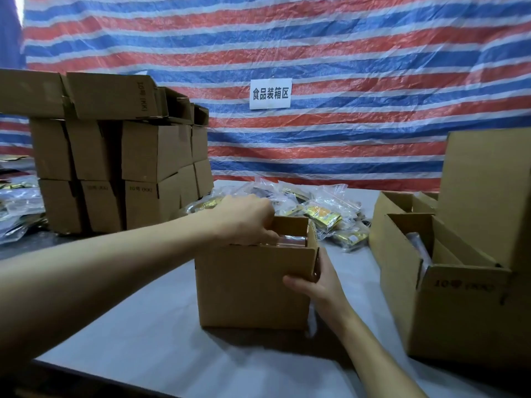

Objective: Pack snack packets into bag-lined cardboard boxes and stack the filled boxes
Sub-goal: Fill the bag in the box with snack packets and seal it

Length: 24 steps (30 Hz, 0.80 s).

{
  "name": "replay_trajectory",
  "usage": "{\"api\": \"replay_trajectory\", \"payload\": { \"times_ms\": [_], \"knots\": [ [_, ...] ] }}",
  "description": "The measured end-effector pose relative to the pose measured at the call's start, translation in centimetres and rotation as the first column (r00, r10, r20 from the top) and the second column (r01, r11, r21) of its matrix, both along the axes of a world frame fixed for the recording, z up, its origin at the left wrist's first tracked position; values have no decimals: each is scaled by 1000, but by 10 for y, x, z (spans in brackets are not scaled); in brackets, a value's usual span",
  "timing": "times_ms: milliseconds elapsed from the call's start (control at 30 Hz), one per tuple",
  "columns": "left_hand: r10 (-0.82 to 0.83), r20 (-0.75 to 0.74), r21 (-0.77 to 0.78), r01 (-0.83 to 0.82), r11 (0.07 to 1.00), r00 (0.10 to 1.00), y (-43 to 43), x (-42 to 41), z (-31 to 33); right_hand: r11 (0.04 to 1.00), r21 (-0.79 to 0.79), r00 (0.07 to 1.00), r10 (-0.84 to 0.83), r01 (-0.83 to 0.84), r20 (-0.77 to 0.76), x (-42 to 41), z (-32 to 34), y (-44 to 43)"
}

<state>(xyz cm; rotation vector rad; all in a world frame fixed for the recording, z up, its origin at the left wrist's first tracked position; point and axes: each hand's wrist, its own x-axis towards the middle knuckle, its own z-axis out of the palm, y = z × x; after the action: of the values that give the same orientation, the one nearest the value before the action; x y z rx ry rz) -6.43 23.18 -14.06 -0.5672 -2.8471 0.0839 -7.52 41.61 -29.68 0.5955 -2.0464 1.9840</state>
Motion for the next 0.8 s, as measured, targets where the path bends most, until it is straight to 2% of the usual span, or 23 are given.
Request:
{"api": "replay_trajectory", "payload": {
  "times_ms": [133, 233, 300, 367, 433, 500, 533, 600, 667, 800],
  "knots": [
    [-65, -191, -2, 66, 998, 979, -7, -1, -4, 997, -70, 997, -28, 33, 74, 6, 6, -1],
    [-55, -232, 38, 65, 997, 971, -8, -1, -4, 994, -72, 994, -74, 80, 81, 13, 16, -4],
    [-8, -261, 102, 35, 994, 965, -7, -1, -5, 991, -35, 988, -128, 131, 87, 19, 21, -3],
    [131, -262, 189, -82, 979, 956, -2, 3, -10, 974, 37, 971, -227, 224, 76, 28, 25, -3],
    [293, -167, 311, -232, 922, 941, 4, 9, -14, 901, 159, 911, -412, 403, 26, 40, 28, -5],
    [363, 47, 457, -343, 821, 930, 11, 13, -14, 807, 204, 828, -561, 554, -28, 51, 27, -10],
    [346, 185, 523, -390, 757, 920, 16, 14, -13, 776, 214, 798, -602, 594, -33, 56, 26, -12],
    [182, 472, 616, -470, 632, 863, 26, 18, -10, 742, 256, 774, -631, 619, -43, 61, 25, -13],
    [-19, 638, 650, -524, 551, 770, 37, 24, -11, 746, 296, 791, -610, 596, -55, 66, 25, -10],
    [-97, 672, 655, -527, 542, 734, 47, 25, -13, 765, 300, 808, -589, 569, -30, 76, 23, 3]
  ]
}}
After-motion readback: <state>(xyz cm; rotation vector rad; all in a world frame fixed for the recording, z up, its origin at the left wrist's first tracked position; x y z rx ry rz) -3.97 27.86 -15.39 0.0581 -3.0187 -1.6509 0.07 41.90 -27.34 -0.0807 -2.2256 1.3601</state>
